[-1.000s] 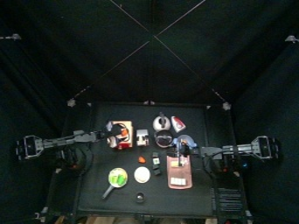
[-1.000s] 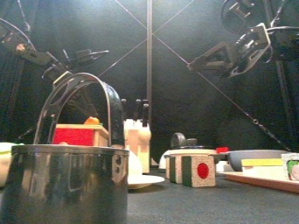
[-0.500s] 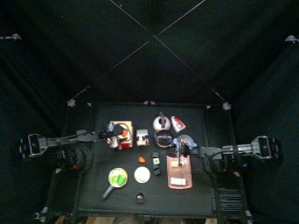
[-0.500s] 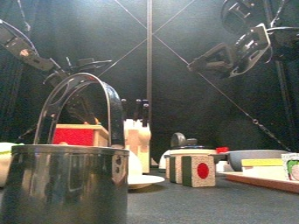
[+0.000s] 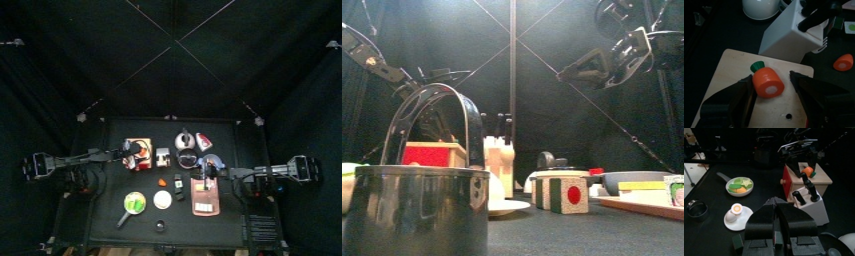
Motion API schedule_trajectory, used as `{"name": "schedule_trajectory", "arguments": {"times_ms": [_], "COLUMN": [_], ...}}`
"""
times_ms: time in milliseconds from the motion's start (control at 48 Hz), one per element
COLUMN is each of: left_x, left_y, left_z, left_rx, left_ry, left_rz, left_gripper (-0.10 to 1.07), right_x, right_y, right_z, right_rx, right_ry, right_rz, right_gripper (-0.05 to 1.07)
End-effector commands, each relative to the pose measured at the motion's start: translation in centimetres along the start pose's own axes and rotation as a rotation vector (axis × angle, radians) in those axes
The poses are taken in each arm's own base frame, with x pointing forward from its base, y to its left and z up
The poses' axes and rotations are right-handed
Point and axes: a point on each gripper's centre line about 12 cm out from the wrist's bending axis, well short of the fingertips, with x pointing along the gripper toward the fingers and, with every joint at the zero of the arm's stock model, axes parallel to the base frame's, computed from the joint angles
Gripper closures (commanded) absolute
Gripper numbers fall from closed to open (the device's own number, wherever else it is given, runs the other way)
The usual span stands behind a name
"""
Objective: Grab carrot top
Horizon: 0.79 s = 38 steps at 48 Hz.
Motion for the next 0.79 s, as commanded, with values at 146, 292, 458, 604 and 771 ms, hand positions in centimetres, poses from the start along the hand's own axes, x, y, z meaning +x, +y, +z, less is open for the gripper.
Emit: {"name": "schedule_trajectory", "arguments": {"times_ms": [146,292,458,604,771], "left_x": [0.0,-0.3,-0.8,-0.8,-0.9], "left_y": [0.2,-0.1,-0.9,-1.0,-1.1], "left_z": [0.6,1.1,1.6,1.5,1.7], "left_rx": [-0.01,-0.009,-0.004,-0.008,-0.015], "left_ry": [-0.016,-0.037,-0.059,-0.057,-0.066], "left_rz": [0.004,-0.002,-0.024,-0.027,-0.032], "left_gripper": [0.26,0.39,0.42,0.42,0.42], "right_x": [0.0,0.0,0.0,0.0,0.0], "right_y": [-0.1,-0.1,-0.1,-0.1,-0.1], "right_z": [0.5,0.5,0.5,0.5,0.5], "right_rx": [0.002,0.002,0.002,0.002,0.003], "right_ry": [-0.02,-0.02,-0.02,-0.018,-0.017], "right_rz": [-0.004,-0.004,-0.004,-0.004,-0.005], "right_gripper": [0.75,0.75,0.75,0.75,0.75]}}
